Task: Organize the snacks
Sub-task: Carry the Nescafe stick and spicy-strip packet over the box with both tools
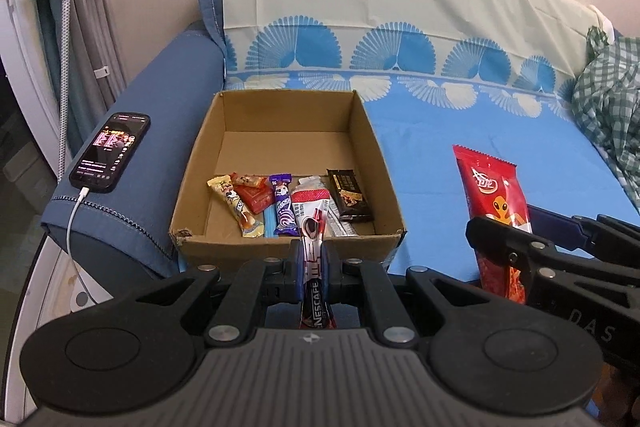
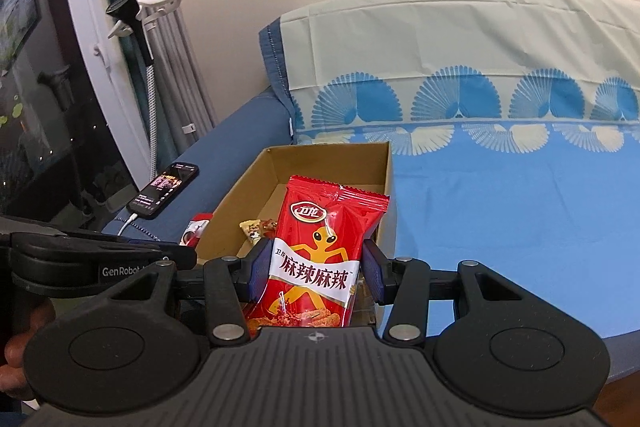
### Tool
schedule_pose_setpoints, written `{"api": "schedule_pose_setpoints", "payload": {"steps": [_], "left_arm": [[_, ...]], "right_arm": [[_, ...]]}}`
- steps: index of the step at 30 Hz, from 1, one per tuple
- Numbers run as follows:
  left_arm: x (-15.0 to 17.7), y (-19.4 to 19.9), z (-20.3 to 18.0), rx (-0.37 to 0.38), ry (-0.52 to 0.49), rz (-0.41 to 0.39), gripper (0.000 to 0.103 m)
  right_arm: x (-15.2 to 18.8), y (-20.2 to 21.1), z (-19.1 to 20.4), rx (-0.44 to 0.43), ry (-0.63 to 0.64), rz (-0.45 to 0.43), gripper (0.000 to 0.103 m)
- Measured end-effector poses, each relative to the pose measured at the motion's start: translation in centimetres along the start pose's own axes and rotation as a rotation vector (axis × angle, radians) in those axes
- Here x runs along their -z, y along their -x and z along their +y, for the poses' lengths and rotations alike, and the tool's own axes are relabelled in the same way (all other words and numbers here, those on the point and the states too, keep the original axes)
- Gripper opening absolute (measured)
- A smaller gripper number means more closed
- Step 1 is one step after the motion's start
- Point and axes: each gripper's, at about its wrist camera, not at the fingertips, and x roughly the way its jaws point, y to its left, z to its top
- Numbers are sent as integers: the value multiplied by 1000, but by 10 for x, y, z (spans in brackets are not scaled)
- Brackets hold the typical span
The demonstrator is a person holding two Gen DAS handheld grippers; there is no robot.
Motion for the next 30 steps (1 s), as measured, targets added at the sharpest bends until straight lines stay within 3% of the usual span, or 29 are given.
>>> {"api": "schedule_pose_setpoints", "payload": {"steps": [30], "left_arm": [[0,-15,3,13,16,37,9]], "right_arm": [[0,-18,-1,13,3,48,50]]}}
